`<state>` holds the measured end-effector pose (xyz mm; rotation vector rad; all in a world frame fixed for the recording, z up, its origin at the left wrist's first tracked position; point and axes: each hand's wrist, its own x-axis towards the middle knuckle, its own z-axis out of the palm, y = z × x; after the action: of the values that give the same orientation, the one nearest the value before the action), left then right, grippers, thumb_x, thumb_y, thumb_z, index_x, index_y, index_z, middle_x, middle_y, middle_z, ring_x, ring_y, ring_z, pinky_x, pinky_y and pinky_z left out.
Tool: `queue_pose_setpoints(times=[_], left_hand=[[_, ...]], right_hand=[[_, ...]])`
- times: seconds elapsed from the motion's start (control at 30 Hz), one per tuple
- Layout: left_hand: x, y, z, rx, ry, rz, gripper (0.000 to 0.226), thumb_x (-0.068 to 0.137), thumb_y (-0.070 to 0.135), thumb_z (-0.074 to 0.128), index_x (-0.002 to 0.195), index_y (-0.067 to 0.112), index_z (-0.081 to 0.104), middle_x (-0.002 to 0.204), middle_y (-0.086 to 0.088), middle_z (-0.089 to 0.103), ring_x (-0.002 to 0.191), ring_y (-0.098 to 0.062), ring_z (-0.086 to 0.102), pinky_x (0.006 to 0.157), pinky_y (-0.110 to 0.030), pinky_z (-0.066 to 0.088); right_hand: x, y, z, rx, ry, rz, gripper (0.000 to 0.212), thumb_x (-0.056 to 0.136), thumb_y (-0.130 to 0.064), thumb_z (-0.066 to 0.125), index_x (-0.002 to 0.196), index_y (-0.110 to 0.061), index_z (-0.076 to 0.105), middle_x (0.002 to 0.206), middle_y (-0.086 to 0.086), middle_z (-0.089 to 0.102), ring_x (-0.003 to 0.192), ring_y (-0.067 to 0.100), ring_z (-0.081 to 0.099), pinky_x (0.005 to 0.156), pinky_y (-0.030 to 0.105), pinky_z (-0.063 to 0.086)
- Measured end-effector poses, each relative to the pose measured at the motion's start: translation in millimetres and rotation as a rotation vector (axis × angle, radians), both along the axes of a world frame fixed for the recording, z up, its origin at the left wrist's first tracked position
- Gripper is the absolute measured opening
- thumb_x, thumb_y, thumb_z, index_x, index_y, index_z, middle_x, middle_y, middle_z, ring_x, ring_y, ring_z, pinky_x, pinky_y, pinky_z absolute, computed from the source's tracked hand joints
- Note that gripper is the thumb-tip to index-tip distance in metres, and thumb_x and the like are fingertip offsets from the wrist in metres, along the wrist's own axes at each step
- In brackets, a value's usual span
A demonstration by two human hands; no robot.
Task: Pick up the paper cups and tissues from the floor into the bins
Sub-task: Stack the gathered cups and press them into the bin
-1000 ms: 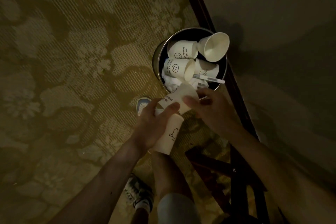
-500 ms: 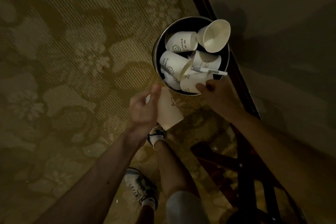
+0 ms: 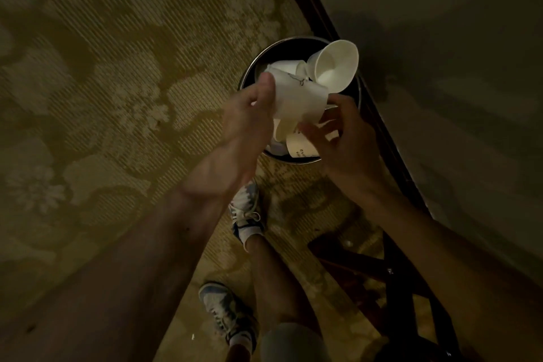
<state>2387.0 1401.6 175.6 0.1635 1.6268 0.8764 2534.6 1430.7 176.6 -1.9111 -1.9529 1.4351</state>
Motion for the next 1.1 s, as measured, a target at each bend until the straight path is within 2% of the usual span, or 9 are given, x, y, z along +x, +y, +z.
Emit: queue_pose_setpoints(times=[0.07, 0.27, 0.47, 0.53, 0.6, 0.7, 0.87, 1.03, 1.1], left_hand=[[-1.5, 8.1, -9.8, 0.038, 0.044, -0.113, 0.035, 0.105, 0.029, 0.042, 0.089, 0.011, 0.068, 0.087, -0.004, 0.065, 0.068, -0.002, 0.061, 0.056, -0.02, 0.047], [-8.5, 21.0, -49.0, 0.039, 0.208, -0.25, 0.022, 0.1, 0.018, 0.055, 0.083, 0.021, 0.069, 0.077, 0.01, 0.065, 0.063, 0.004, 0.059, 0.062, -0.022, 0.051], [-6.9, 23.9, -66.3, -0.024, 0.282, -0.429, 0.026, 0.097, 0.018, 0.06, 0.122, 0.014, 0.066, 0.115, -0.003, 0.068, 0.108, -0.017, 0.062, 0.098, -0.04, 0.051], [-10.9, 21.1, -62.1, -0.008, 0.338, -0.446, 0.043, 0.096, 0.023, 0.061, 0.137, 0.015, 0.053, 0.126, -0.002, 0.06, 0.114, -0.015, 0.056, 0.099, -0.034, 0.047], [-19.0, 17.5, -51.8, 0.035, 0.398, -0.46, 0.04, 0.095, 0.026, 0.061, 0.134, 0.015, 0.053, 0.122, -0.002, 0.061, 0.109, -0.016, 0.057, 0.091, -0.031, 0.049], [-47.0, 9.7, -15.2, 0.077, 0.518, -0.539, 0.008, 0.095, 0.027, 0.059, 0.096, 0.019, 0.059, 0.086, 0.003, 0.061, 0.077, -0.012, 0.056, 0.063, -0.026, 0.045], [-125.2, -16.2, 104.5, 0.149, 0.617, -0.89, 0.028, 0.088, 0.029, 0.056, 0.064, 0.018, 0.047, 0.06, 0.002, 0.048, 0.055, -0.014, 0.045, 0.051, -0.03, 0.036], [-228.1, -107.2, 252.1, 0.114, 0.897, -1.116, 0.035, 0.084, 0.04, 0.051, 0.056, 0.022, 0.038, 0.051, 0.005, 0.041, 0.047, -0.009, 0.039, 0.047, -0.024, 0.025], [-269.8, -167.6, 301.0, 0.01, 1.026, -1.205, 0.033, 0.082, 0.047, 0.038, 0.061, 0.021, 0.037, 0.052, 0.007, 0.036, 0.046, -0.01, 0.035, 0.047, -0.024, 0.026]], right_hand=[[2.6, 9.3, -5.8, 0.003, -0.052, -0.028, 0.034, 0.095, -0.028, 0.063, 0.125, -0.014, 0.054, 0.1, -0.011, 0.059, 0.085, -0.002, 0.056, 0.067, 0.004, 0.044], [10.3, 16.0, -23.5, 0.034, -0.176, 0.071, 0.025, 0.097, -0.025, 0.059, 0.111, -0.005, 0.064, 0.111, 0.01, 0.068, 0.104, 0.022, 0.062, 0.082, 0.032, 0.05], [10.1, 13.7, -29.3, 0.086, -0.305, 0.077, 0.022, 0.094, -0.025, 0.063, 0.105, -0.007, 0.066, 0.109, 0.011, 0.06, 0.112, 0.027, 0.05, 0.085, 0.047, 0.051], [8.3, 12.0, -25.6, 0.087, -0.285, 0.045, 0.027, 0.092, -0.025, 0.065, 0.113, -0.008, 0.063, 0.118, 0.011, 0.055, 0.115, 0.027, 0.049, 0.089, 0.047, 0.051], [8.5, 8.5, -17.7, 0.076, -0.262, 0.015, 0.036, 0.09, -0.023, 0.067, 0.122, -0.01, 0.057, 0.126, 0.01, 0.051, 0.118, 0.026, 0.05, 0.093, 0.046, 0.05], [0.8, -1.3, 9.8, 0.072, -0.179, 0.012, 0.028, 0.088, -0.021, 0.069, 0.111, -0.011, 0.057, 0.107, 0.003, 0.057, 0.098, 0.018, 0.057, 0.085, 0.041, 0.054], [-58.8, -41.2, 87.3, 0.102, 0.009, 0.145, 0.013, 0.086, -0.025, 0.071, 0.092, -0.019, 0.06, 0.077, -0.01, 0.058, 0.071, 0.001, 0.055, 0.063, 0.009, 0.04], [-166.8, -98.6, 169.7, 0.131, 0.218, 0.423, 0.011, 0.085, -0.022, 0.068, 0.09, -0.017, 0.059, 0.074, -0.001, 0.055, 0.065, 0.013, 0.049, 0.062, 0.038, 0.049], [-215.6, -130.5, 202.1, 0.205, 0.303, 0.599, 0.012, 0.085, -0.022, 0.067, 0.09, -0.013, 0.062, 0.075, 0.001, 0.054, 0.065, 0.014, 0.047, 0.059, 0.037, 0.047]])
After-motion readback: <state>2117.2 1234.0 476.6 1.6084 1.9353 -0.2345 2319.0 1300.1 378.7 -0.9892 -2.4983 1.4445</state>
